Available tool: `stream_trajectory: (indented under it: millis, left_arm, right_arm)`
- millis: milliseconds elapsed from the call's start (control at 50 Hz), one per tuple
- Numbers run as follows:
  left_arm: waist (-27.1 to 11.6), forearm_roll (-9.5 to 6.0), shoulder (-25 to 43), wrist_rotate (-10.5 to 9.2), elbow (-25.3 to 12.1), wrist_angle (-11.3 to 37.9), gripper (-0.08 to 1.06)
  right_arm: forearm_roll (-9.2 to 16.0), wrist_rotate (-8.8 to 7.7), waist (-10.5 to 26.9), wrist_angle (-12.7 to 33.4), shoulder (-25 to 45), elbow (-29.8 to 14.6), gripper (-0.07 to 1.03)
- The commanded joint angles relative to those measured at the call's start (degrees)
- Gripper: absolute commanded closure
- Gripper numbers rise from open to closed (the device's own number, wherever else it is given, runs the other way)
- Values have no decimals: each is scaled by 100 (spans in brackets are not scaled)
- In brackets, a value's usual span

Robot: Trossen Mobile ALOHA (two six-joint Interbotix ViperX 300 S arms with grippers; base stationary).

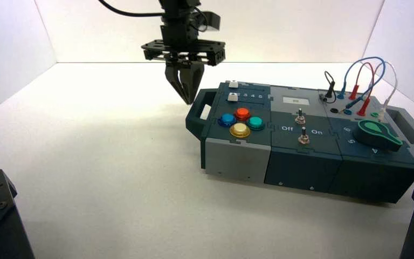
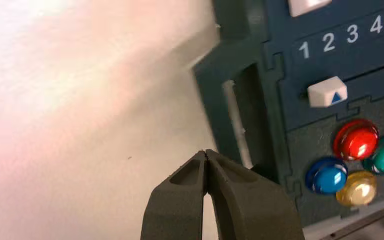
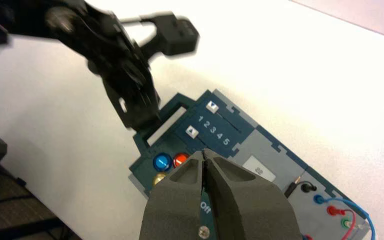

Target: Move the box to the right.

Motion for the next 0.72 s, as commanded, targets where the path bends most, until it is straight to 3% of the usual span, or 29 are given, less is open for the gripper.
stream_trajectory:
  millis: [20, 160, 460, 720]
  left_arm:
    - [334, 35, -879, -44, 334, -290, 101]
    - [650, 26, -2004, -132, 844, -580, 101]
    - [993, 35, -4078, -334, 1617, -606, 101]
    - [1257, 105, -4904, -343, 2136, -606, 101]
  right_arm:
    - [18, -149, -9, 9, -97, -70, 98]
    - [26, -281, 18, 35, -114, -105, 98]
    - [44, -290, 246, -35, 79, -290, 98]
    - [44, -290, 308, -123, 404, -352, 98]
